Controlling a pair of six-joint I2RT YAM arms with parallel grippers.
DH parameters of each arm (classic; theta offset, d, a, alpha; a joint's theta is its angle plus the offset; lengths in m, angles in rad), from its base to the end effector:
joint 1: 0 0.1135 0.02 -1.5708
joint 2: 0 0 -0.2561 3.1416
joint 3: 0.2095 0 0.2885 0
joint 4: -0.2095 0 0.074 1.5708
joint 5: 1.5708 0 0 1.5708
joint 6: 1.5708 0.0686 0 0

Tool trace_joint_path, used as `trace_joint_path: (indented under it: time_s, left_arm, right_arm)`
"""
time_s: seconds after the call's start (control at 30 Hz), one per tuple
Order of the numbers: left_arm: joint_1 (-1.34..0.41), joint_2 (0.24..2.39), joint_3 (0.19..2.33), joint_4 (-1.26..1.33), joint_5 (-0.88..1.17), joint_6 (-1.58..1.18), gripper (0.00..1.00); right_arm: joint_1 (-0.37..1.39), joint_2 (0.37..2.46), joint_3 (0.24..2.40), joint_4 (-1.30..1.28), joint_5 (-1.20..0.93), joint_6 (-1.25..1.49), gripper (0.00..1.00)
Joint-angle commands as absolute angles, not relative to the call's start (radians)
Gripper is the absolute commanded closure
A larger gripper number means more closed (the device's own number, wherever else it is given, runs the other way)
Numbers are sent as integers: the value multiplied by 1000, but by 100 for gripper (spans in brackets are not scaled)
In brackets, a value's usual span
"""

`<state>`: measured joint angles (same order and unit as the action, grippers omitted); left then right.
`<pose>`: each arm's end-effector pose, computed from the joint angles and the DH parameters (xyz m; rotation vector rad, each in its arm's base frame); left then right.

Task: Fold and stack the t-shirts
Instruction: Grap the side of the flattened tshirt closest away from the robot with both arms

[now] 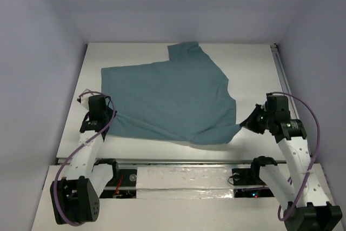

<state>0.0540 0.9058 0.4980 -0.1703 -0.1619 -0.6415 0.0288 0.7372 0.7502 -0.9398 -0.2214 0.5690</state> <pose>0.2625 0.0253 0.1808 -0.8188 1.9827 -0.1696 0.1959 0.0207 0.2366 0.5872 2.4741 0.5196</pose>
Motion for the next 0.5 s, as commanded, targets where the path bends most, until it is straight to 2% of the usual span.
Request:
trace_joint_path:
  time_s: [0.0, 0.27, 0.47]
  left_arm:
    - [58, 900, 557, -238, -251, -675, 100]
    - [78, 936, 617, -319, -422, -712, 100]
    - [97, 974, 598, -203, -393, -690, 100]
  right_arm:
    - [38, 804, 839, -838, -204, 580, 100]
    - [38, 1204, 1087, -606, -189, 512, 100]
    - [38, 1457, 1225, -543, -193, 488, 100]
